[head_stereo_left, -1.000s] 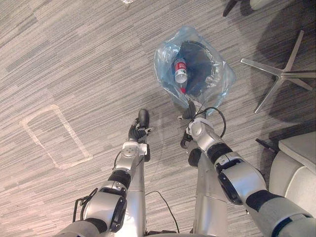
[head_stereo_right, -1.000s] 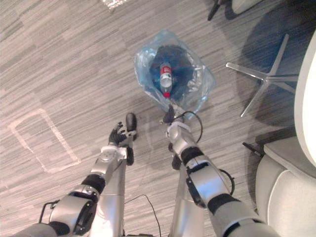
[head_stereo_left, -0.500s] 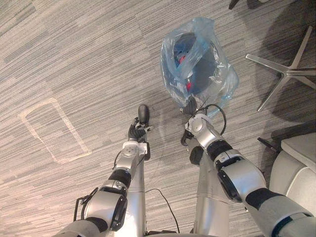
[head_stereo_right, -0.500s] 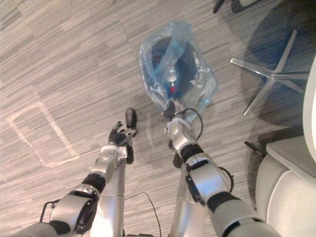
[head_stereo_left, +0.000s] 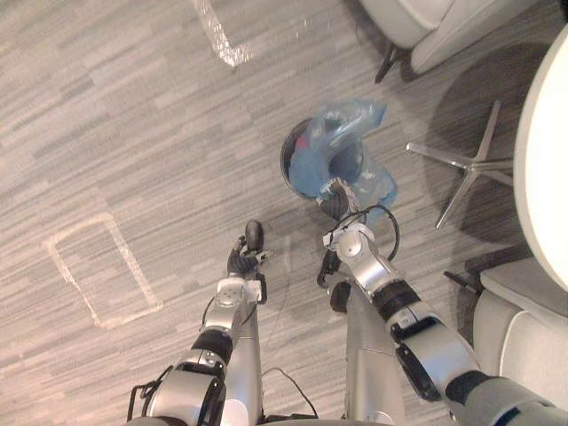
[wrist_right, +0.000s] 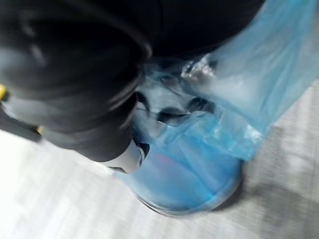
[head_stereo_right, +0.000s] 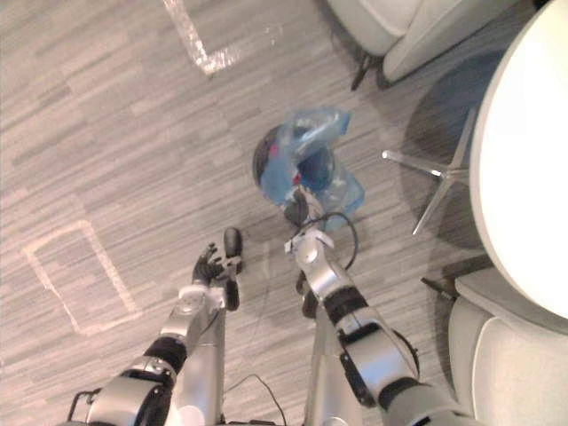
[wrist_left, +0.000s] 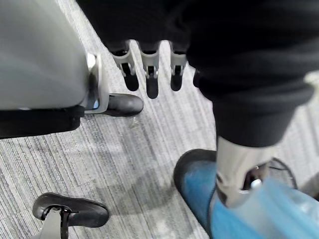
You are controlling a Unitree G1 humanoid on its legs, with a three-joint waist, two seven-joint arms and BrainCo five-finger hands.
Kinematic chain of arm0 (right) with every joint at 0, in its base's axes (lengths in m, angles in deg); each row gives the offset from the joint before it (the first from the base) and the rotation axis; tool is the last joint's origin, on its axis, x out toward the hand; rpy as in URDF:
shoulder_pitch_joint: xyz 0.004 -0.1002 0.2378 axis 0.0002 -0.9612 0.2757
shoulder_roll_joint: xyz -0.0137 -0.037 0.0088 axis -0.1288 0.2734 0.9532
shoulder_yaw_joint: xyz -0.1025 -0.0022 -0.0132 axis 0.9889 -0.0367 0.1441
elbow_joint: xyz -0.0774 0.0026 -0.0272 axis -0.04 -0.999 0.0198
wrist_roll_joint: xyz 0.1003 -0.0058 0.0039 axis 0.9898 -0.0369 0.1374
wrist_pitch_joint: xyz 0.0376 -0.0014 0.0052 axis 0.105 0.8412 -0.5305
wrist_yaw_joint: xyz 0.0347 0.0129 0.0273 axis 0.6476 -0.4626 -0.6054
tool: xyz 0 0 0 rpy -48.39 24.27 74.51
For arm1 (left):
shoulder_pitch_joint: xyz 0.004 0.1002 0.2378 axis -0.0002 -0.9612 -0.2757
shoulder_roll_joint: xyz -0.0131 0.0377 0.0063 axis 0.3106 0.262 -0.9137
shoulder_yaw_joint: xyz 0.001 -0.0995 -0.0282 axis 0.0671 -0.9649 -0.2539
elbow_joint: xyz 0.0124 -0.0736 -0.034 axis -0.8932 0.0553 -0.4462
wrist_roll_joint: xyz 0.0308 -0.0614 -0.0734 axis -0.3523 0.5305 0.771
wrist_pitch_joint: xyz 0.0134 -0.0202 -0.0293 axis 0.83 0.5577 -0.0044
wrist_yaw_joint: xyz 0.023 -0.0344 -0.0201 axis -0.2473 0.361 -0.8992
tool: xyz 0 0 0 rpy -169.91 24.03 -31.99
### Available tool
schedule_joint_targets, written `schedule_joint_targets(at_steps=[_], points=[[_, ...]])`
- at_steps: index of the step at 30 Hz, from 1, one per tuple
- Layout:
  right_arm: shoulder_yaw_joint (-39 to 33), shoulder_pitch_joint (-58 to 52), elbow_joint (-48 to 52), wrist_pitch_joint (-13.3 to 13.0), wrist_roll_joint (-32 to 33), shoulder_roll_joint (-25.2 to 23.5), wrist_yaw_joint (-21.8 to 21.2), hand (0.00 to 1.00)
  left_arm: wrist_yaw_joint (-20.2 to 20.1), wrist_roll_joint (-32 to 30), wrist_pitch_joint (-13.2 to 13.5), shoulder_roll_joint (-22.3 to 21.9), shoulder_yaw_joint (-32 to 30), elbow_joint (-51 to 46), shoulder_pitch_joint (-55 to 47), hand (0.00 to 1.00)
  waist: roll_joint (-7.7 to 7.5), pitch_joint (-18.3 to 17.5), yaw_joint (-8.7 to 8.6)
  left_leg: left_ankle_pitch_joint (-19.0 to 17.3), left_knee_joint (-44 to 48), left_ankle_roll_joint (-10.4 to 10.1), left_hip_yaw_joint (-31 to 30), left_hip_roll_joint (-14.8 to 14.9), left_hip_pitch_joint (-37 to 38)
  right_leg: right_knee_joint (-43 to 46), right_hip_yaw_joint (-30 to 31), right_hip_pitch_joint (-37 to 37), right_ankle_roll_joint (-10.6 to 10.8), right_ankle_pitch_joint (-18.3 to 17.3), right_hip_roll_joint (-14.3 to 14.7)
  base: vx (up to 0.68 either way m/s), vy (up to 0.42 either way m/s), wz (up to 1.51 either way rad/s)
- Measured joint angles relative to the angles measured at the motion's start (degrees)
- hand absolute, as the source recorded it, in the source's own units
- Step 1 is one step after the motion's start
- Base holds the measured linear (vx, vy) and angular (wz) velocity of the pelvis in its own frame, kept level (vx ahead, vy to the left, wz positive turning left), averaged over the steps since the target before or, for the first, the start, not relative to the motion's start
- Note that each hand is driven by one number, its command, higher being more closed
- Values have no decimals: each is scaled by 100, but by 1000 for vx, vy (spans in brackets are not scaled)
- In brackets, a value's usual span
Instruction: Gather rubbish on tea table into small bin, then transfer packed bag to large trash can.
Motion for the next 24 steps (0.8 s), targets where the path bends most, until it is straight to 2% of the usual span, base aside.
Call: schedule_joint_targets(at_steps=[5,8,12,18,24], points=[[55,-959,1249,-146,239,-26,-149,100,-114,-167,-45,22,12,3,-431,0,-83,-214,-32,-7,-268,-49,83,30,833,-387,7,855,34,24,81,73,-18,-5],[64,-1463,1644,-184,419,-163,-311,100,-161,-267,-127,26,37,18,-680,0,-213,-541,-60,-18,-534,-56,212,43,1343,-726,59,1334,87,70,141,94,-20,-10],[198,-1912,1860,-289,523,-217,-542,100,-238,-379,-143,171,400,304,-985,0,-337,-1040,-152,79,-1215,-81,372,-21,2139,-1353,226,1981,175,246,218,109,6,-18],[218,-2194,1832,-389,704,-207,-937,100,-355,-493,-254,346,539,608,-1072,0,-337,-1311,-253,361,-2001,-121,478,-98,3051,-2492,346,2972,256,719,383,110,19,-14],[224,-2524,1832,-427,1027,-165,-1285,100,-381,-592,-257,614,999,266,-1055,0,-327,-1750,-340,563,-2476,-108,514,-185,3438,-3074,397,3381,312,995,422,28,6,-4]])
